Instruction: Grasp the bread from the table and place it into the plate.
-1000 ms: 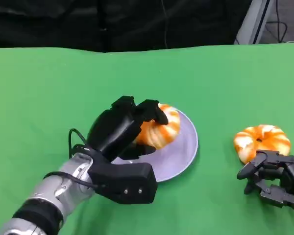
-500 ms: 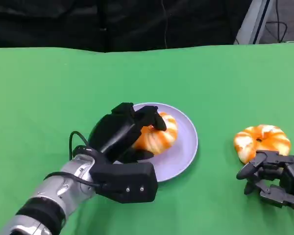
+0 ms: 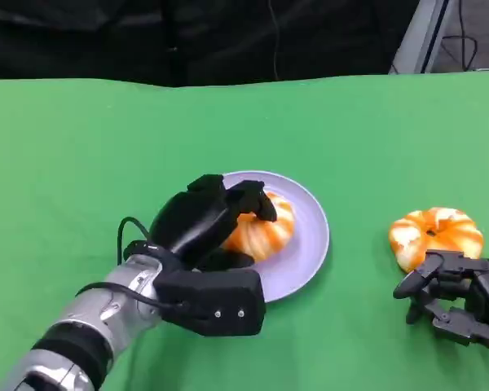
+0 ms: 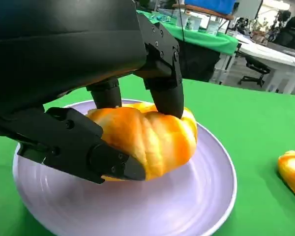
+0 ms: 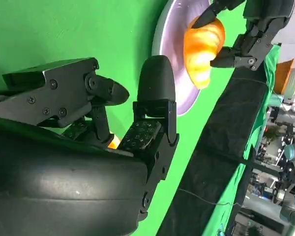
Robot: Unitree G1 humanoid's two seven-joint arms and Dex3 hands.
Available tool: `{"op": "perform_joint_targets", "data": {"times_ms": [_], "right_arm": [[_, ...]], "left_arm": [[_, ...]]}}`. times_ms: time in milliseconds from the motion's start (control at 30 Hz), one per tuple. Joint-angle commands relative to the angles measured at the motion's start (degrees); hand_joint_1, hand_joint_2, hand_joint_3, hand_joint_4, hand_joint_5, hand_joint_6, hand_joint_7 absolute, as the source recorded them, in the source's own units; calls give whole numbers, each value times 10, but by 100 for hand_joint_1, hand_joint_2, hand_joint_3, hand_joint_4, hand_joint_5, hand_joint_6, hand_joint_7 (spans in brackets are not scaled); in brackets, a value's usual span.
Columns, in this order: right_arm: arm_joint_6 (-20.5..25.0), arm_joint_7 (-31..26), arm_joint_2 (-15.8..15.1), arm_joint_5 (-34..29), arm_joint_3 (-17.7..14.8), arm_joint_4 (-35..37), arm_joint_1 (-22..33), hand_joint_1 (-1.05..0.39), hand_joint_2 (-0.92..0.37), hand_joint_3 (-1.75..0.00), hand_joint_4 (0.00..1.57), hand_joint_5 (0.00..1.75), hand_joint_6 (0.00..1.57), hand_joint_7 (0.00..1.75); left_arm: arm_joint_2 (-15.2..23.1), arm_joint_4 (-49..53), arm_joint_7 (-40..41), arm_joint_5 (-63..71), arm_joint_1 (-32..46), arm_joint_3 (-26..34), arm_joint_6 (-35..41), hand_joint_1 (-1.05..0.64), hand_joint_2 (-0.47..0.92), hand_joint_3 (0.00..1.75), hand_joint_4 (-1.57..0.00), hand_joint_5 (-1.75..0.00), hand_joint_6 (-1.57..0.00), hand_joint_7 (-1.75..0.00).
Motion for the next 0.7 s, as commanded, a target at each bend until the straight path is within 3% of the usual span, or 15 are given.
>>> {"op": "perform_joint_targets", "data": {"times_ms": [33, 133, 200, 367, 700], "right_arm": [[-1, -2, -5, 6, -2, 0, 4, 7, -85, -58, 90, 135, 96, 94], [-2, -5, -5, 4, -2, 0, 3, 7, -85, -57, 90, 135, 96, 94], [-4, -10, -6, 0, -1, 1, 3, 7, -85, -57, 90, 135, 96, 93], [-3, -10, -6, 0, 0, 1, 3, 6, -84, -59, 90, 135, 96, 93], [-1, -3, -7, 3, -1, 2, 2, 6, -82, -62, 89, 136, 96, 93]], "left_arm": [[8, 0, -6, 7, -11, -8, 15, -22, 92, 17, -59, -108, -80, -48], [9, 0, -2, 11, -11, -13, 19, -22, 92, 15, -62, -101, -85, -36], [10, -2, 0, 15, -11, -17, 23, -28, 92, 14, -76, -60, -94, -14], [15, -7, 0, 20, -9, -21, 23, -37, 92, 8, -88, -18, -94, -1], [18, -14, -5, 29, -10, -27, 38, -70, 92, 8, -82, -1, -79, 0]]}}
